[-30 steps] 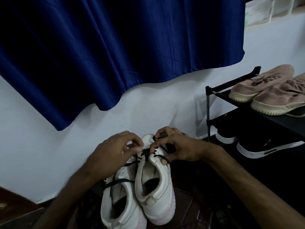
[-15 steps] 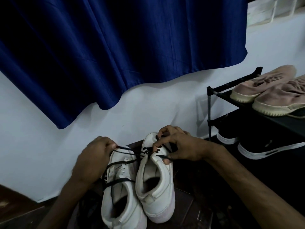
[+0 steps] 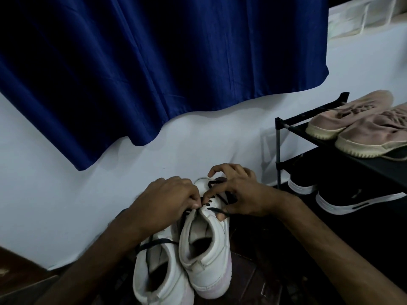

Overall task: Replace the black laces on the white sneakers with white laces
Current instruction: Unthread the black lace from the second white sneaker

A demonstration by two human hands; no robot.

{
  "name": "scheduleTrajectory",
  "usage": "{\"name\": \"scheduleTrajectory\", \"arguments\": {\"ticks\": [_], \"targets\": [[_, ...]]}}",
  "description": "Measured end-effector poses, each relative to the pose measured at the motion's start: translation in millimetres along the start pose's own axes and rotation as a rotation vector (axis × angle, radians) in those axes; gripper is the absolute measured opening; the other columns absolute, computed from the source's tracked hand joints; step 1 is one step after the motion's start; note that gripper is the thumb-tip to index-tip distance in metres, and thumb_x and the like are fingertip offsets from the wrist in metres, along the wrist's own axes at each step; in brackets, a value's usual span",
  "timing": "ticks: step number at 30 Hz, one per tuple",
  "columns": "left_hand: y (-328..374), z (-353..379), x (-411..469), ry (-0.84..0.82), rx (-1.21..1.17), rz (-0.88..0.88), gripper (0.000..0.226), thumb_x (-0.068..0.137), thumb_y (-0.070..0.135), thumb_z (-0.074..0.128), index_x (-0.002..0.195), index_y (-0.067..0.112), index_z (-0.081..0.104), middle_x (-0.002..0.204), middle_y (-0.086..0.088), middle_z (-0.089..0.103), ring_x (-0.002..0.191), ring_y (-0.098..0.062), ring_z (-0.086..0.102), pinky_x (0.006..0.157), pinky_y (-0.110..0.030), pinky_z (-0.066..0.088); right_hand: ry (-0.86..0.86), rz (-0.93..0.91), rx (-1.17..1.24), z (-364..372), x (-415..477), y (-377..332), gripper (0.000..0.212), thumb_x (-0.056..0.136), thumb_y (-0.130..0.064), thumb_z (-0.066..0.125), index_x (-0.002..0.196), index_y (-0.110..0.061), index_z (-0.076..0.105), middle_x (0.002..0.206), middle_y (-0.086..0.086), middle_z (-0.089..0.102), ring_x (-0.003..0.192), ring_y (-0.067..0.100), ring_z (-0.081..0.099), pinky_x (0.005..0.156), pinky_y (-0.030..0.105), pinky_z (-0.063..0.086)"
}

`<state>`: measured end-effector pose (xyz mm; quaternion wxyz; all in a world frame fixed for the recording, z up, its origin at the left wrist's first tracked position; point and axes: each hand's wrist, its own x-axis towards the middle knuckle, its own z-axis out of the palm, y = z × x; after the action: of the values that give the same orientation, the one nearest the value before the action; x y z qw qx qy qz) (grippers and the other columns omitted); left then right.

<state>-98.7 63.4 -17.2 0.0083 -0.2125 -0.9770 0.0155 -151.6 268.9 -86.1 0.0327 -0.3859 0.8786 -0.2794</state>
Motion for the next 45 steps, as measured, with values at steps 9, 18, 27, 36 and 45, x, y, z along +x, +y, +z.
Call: {"name": "scheduleTrajectory", "arguments": {"ticks": [9,18,27,36,45], "targets": [[-56,-3,-23,0.261,0.408,-0.162,0.041,0.053,-0.008,0.081,0.078,0.018,0.065,0.073,0.0,0.054,0.063,-0.023,0.057,0.054,-0.032,0.04,-0.03,0.006,0.026,2,0,0,0.044,0.074,-0.055,0.075,0.114,-0.058,0.057,0.135,-0.023,0.025,0.137,0.004,0.009,0.114,0.051,0.005],[-24,2,-19,0.173,-0.07,-0.124,0.021,0.098,0.033,0.047,0.111,0.037,0.063,0.11,0.022,0.058,0.103,-0.003,0.054,0.081,-0.032,0.046,-0.046,0.02,0.061,1,1,3,0.044,0.074,-0.05,0.077,0.113,-0.059,0.058,0.136,-0.023,0.026,0.137,0.005,0.011,0.113,0.048,0.007],[-14,13,-11,0.106,-0.05,0.058,0.013,0.091,0.037,0.057,0.1,0.038,0.066,0.099,0.02,0.064,0.096,-0.003,0.054,0.067,-0.013,0.033,-0.048,0.02,0.065,3,2,4,0.044,0.075,-0.05,0.077,0.113,-0.059,0.058,0.135,-0.024,0.026,0.13,0.0,0.013,0.107,0.04,0.01],[-39,-2,-23,0.364,0.356,-0.149,0.032,0.069,0.005,0.08,0.079,0.027,0.058,0.074,0.008,0.054,0.06,-0.015,0.05,0.047,-0.025,0.036,-0.042,0.007,0.073,6,5,6,0.042,0.073,-0.054,0.076,0.111,-0.057,0.059,0.128,-0.022,0.031,0.133,0.006,0.022,0.108,0.038,0.008],[-42,-2,-38,0.266,-0.055,-0.195,0.028,0.1,0.024,0.051,0.12,0.042,0.059,0.119,0.026,0.055,0.108,-0.002,0.05,0.077,-0.029,0.045,-0.064,0.009,0.083,7,7,9,0.042,0.073,-0.053,0.077,0.111,-0.059,0.059,0.131,-0.022,0.03,0.133,0.005,0.019,0.104,0.036,0.007]]}}
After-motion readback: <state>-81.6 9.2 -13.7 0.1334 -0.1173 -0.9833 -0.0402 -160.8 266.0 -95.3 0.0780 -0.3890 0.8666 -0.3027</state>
